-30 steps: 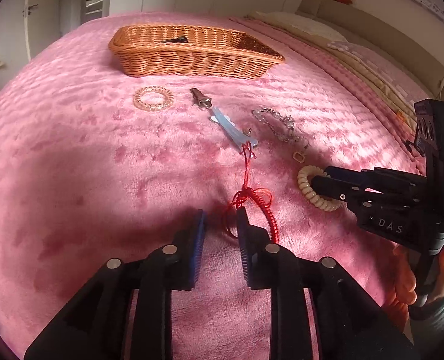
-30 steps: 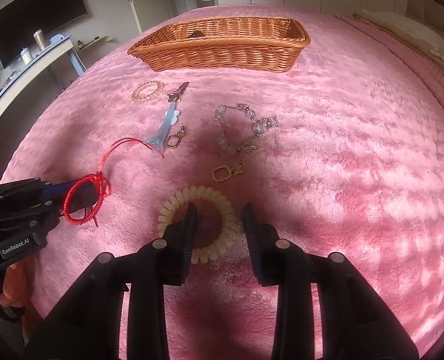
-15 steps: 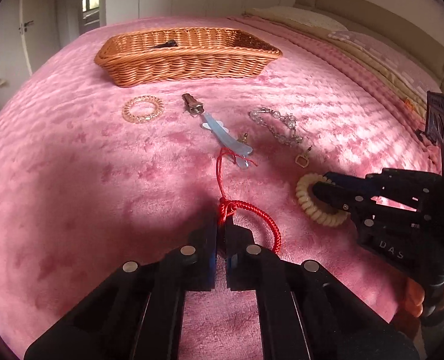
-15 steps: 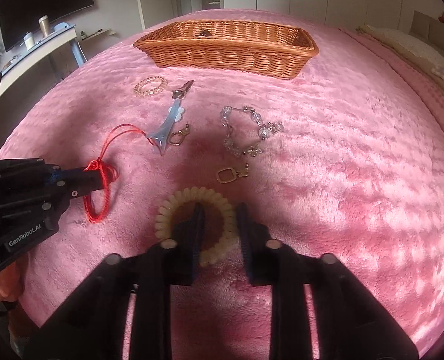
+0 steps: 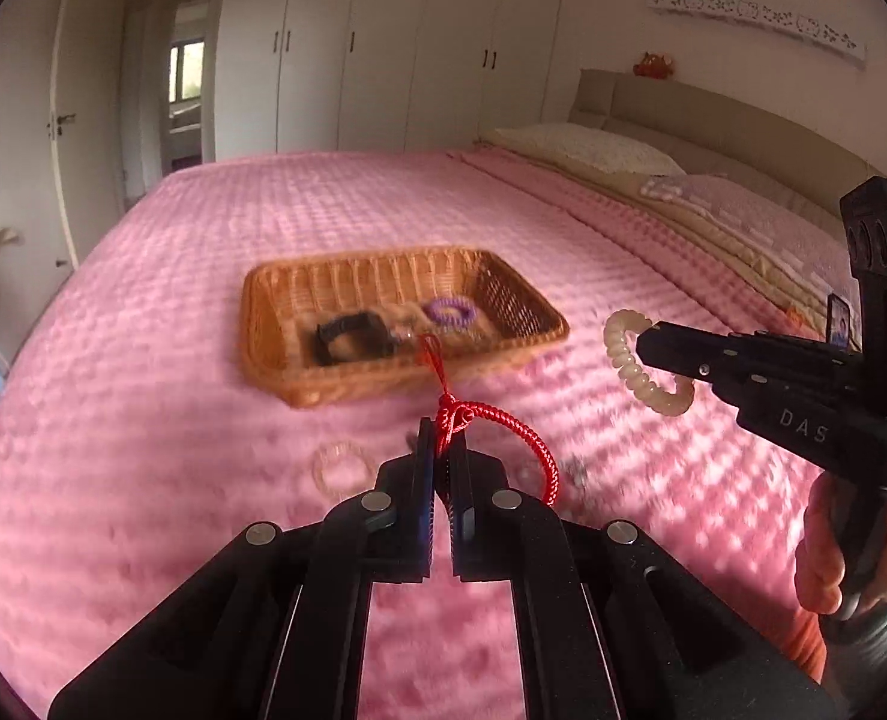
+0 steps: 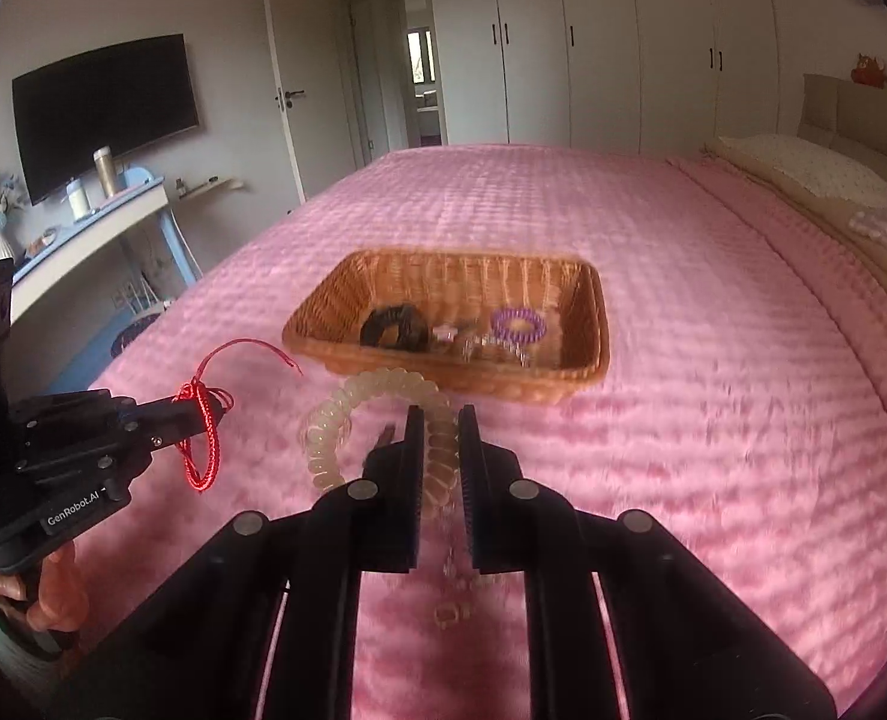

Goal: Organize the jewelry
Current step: 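Carry the red cord and cream hair tie into the basket and release both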

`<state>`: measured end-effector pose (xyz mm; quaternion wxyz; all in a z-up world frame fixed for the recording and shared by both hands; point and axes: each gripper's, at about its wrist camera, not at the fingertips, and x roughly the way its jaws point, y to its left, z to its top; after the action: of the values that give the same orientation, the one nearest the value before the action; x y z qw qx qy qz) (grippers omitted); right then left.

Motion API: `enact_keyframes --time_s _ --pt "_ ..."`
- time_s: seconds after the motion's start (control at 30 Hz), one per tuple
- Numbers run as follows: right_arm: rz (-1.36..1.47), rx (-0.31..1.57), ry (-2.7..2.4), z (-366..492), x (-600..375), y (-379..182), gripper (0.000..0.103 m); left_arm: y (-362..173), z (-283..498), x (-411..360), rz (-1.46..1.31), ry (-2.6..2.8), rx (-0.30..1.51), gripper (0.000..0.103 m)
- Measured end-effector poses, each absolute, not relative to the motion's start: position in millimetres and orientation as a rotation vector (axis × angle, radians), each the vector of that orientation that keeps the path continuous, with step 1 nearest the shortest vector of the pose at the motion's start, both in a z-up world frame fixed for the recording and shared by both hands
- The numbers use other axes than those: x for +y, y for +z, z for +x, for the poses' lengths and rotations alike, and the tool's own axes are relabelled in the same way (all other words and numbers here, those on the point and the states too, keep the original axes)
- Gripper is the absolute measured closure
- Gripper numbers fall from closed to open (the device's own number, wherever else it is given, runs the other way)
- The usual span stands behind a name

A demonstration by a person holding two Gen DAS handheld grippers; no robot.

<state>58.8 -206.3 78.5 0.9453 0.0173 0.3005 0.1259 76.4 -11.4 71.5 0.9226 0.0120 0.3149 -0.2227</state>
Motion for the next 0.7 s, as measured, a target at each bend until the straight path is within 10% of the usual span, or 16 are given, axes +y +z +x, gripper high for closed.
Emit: enact_keyframes --time_s 0.7 --pt "0.064 0.870 0.141 289 -211 9 0.093 7 283 -64 0.049 -0.421 0.809 0.101"
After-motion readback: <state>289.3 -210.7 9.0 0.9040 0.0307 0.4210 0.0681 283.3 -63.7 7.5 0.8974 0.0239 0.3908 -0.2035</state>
